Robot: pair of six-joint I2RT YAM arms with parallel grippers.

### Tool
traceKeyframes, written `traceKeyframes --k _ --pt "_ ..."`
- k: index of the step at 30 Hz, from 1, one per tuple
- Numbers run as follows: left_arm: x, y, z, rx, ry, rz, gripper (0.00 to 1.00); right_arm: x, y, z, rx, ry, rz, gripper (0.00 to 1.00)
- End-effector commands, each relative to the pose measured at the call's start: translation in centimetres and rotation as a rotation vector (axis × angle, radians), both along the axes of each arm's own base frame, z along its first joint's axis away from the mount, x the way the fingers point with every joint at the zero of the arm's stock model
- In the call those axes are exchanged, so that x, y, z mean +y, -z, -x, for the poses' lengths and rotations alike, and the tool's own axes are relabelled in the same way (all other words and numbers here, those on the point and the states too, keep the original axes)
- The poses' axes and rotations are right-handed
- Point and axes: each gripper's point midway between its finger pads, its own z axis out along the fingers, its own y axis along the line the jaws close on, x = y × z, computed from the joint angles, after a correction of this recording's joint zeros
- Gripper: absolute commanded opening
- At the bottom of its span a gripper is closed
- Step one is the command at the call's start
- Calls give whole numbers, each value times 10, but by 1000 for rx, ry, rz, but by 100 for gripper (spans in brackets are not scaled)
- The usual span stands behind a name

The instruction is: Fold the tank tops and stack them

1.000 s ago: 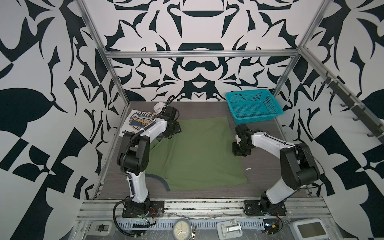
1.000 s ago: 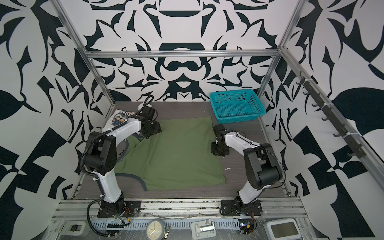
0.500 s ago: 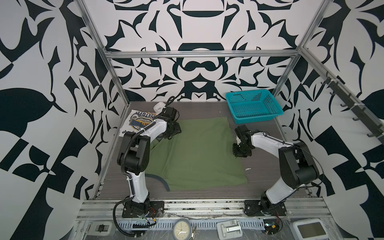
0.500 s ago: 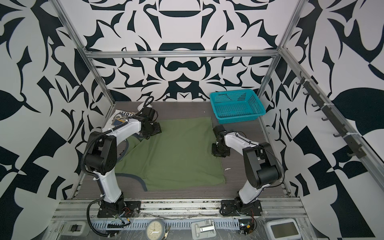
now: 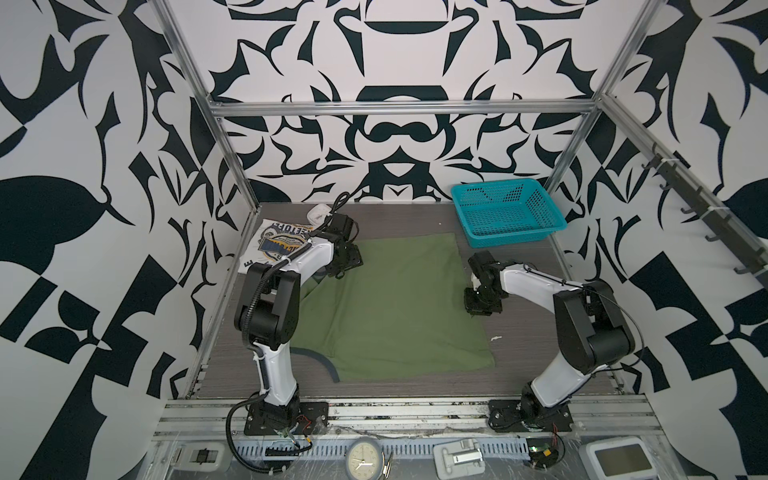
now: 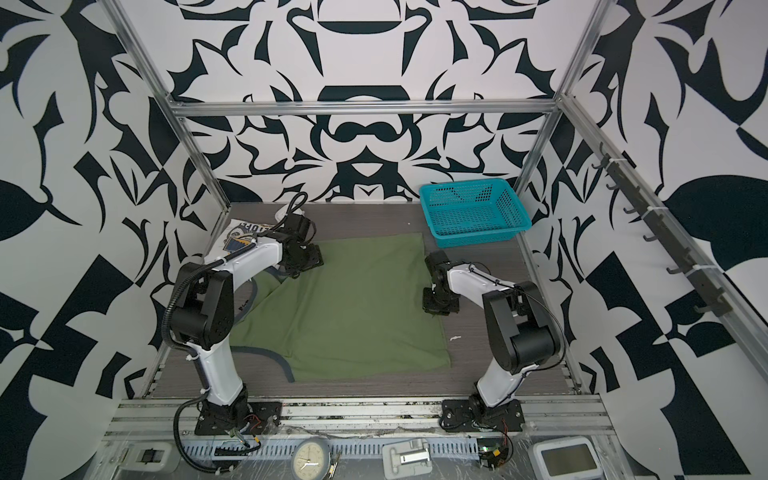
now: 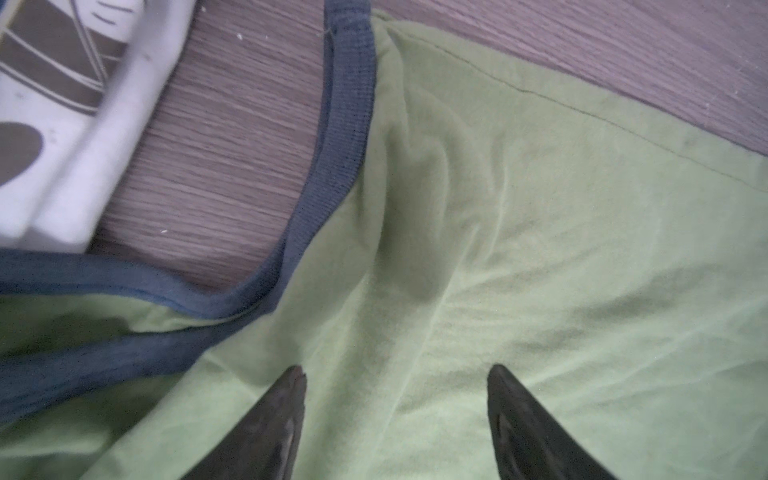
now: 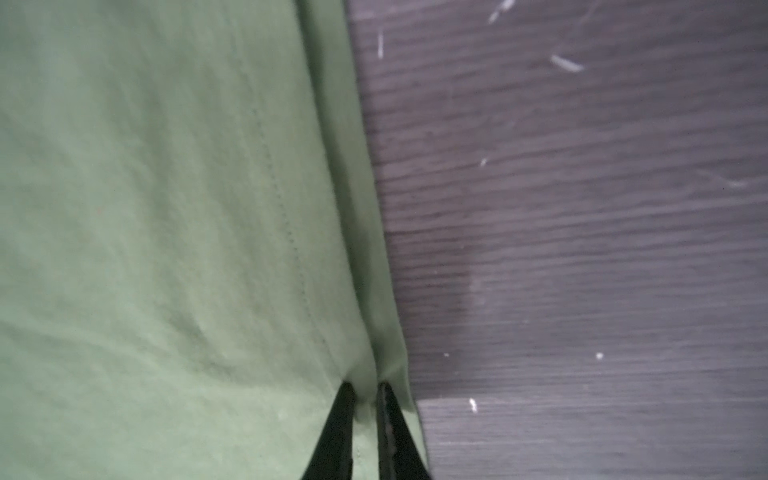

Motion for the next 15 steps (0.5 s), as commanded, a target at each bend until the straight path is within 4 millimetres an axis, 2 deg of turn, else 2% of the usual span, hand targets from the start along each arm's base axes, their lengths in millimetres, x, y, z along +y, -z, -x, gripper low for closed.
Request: traceKeyframes --k 1,7,12,13,15 --pt "3 15 4 38 -14 -11 72 -6 -7 3 -11 -5 43 12" --pt "5 18 5 44 -18 -18 72 -9 -14 2 -27 -4 53 6" --pt "6 20 5 50 -19 -29 72 -10 -17 2 -36 -4 62 7" --pt "6 21 5 51 -19 -29 72 -10 -16 3 -33 -5 58 7" --pt "6 21 5 51 -20 -29 72 -7 -14 4 -25 -8 46 16"
